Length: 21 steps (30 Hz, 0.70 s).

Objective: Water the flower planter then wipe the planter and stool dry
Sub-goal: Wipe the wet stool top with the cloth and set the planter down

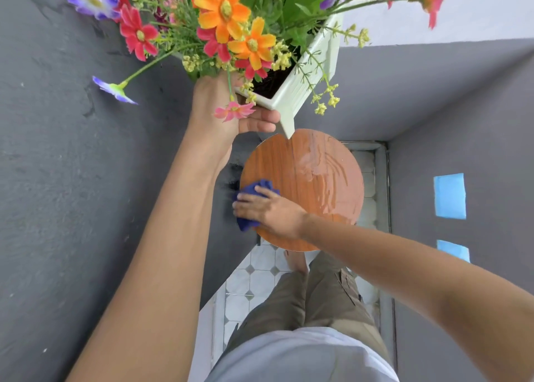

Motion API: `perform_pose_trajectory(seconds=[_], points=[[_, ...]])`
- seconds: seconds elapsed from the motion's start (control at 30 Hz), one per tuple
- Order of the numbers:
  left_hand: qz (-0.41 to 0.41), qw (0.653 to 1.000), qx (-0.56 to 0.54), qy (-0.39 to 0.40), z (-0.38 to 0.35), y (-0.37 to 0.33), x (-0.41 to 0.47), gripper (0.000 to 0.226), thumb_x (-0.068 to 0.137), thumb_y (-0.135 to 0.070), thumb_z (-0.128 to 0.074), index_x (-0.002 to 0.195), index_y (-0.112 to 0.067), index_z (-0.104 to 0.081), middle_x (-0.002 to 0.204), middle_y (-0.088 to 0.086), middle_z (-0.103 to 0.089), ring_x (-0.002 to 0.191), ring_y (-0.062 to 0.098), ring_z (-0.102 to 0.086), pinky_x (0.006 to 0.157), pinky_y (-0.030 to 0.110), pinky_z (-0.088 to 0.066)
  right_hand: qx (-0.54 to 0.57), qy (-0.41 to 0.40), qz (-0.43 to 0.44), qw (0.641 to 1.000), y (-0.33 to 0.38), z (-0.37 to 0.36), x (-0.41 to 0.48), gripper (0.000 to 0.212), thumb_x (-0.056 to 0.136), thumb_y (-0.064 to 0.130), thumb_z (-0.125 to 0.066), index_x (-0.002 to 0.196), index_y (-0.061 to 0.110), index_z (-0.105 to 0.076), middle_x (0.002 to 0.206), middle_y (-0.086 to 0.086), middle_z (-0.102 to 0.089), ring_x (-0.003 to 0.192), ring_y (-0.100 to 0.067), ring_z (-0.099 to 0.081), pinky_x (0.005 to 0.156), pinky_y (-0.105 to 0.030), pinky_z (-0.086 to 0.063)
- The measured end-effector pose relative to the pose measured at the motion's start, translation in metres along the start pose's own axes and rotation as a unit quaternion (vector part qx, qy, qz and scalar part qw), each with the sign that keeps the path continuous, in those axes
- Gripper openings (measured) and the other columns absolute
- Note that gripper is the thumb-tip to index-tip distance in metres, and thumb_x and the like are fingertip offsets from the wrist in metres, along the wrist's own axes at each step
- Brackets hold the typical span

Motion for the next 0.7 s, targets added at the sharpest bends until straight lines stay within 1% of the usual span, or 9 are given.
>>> perform_pose_trajectory(seconds=[0.03,0.1,0.17,0.27,0.33,0.4,0.5,0.6,0.7], points=[[0.004,1.000,-0.020,0.001,-0.002,0.000,0.001,0.031,0.081,-0.035,-0.044,0.094,-0.007,-0.047,0.082,0.018,-0.060,0.059,0.018,-0.072,0.054,0.027,-0.056,-0.007,0.033,0.038,0.999,0.004,-0.007,-0.011,0.059,0.094,0.006,-0.060,0.150,0.022,-0.046,0.160,0.003,-0.039,0.152,-0.017,-0.027,0.124,-0.047,-0.020],[0.008,1.000,-0.016,0.012,0.000,0.005,0.002,0.022,0.088,-0.023,-0.030,0.084,-0.010,-0.047,0.068,0.010,-0.064,0.050,0.013,-0.069,0.048,0.023,-0.054,0.002,0.018,0.023,1.000,-0.014,0.008,-0.023,0.058,0.095,0.005,-0.059,0.149,0.021,-0.047,0.159,0.002,-0.040,0.151,-0.018,-0.029,0.124,-0.047,-0.021],[0.019,1.000,-0.019,0.003,-0.002,0.006,0.001,0.023,0.087,-0.023,-0.030,0.080,-0.010,-0.048,0.060,0.004,-0.067,0.049,0.013,-0.069,0.047,0.023,-0.053,0.002,-0.055,-0.113,0.992,-0.050,0.029,-0.030,0.056,0.096,0.003,-0.058,0.149,0.020,-0.048,0.158,0.000,-0.043,0.150,-0.019,-0.031,0.123,-0.049,-0.021],[0.024,1.000,-0.015,-0.010,-0.003,0.006,0.000,0.019,0.088,-0.021,-0.034,0.081,-0.010,-0.047,0.066,0.011,-0.062,0.047,0.014,-0.067,0.046,0.025,-0.053,0.025,-0.176,-0.364,0.914,-0.112,0.075,-0.058,0.060,0.093,0.003,-0.058,0.149,0.023,-0.047,0.159,0.003,-0.040,0.152,-0.015,-0.026,0.125,-0.041,-0.013],[0.018,1.000,0.002,-0.015,-0.005,0.004,-0.001,0.030,0.099,-0.013,-0.028,0.079,-0.010,-0.050,0.058,0.004,-0.065,0.048,0.014,-0.067,0.047,0.025,-0.054,0.023,-0.220,-0.447,0.867,-0.116,0.082,-0.073,0.059,0.093,0.003,-0.055,0.149,0.023,-0.047,0.160,0.003,-0.039,0.151,-0.013,-0.025,0.125,-0.035,-0.008],[0.014,1.000,0.008,-0.008,-0.005,0.005,0.001,0.036,0.101,-0.012,-0.025,0.077,-0.011,-0.052,0.053,-0.002,-0.066,0.048,0.014,-0.067,0.047,0.025,-0.054,0.011,-0.214,-0.428,0.878,-0.095,0.069,-0.070,0.062,0.089,0.002,-0.059,0.147,0.020,-0.049,0.158,0.002,-0.042,0.151,-0.016,-0.027,0.126,-0.041,-0.012],[0.010,1.000,0.024,-0.006,-0.007,0.003,-0.001,0.036,0.101,-0.010,-0.024,0.077,-0.012,-0.051,0.050,-0.004,-0.066,0.048,0.013,-0.067,0.048,0.025,-0.055,0.055,-0.125,-0.269,0.953,-0.034,0.021,-0.060,0.059,0.091,0.003,-0.062,0.147,0.019,-0.050,0.158,0.001,-0.043,0.151,-0.019,-0.028,0.121,-0.054,-0.024],[0.009,1.000,0.017,0.004,-0.007,0.004,-0.001,0.034,0.101,-0.010,-0.022,0.080,-0.012,-0.049,0.053,-0.001,-0.066,0.049,0.013,-0.068,0.049,0.025,-0.055,0.054,-0.013,-0.104,0.993,0.024,-0.017,-0.068,0.064,0.093,0.001,-0.060,0.152,0.019,-0.044,0.162,0.002,-0.036,0.153,-0.017,-0.022,0.124,-0.046,-0.015],[-0.001,0.999,0.033,0.033,-0.007,0.009,0.000,0.030,0.094,-0.017,-0.022,0.093,-0.006,-0.050,0.075,0.012,-0.062,0.055,0.011,-0.070,0.053,0.023,-0.055,0.068,-0.026,-0.087,0.994,0.017,-0.010,-0.084,0.062,0.093,-0.001,-0.060,0.150,0.019,-0.046,0.161,0.002,-0.038,0.152,-0.016,-0.025,0.125,-0.039,-0.010]])
Point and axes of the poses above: each hand's wrist, its own x-axis towards the middle knuckle, its own z-axis out of the back of the hand, y = z × x, the point moved 4 cm from there along x, towards the middle knuckle
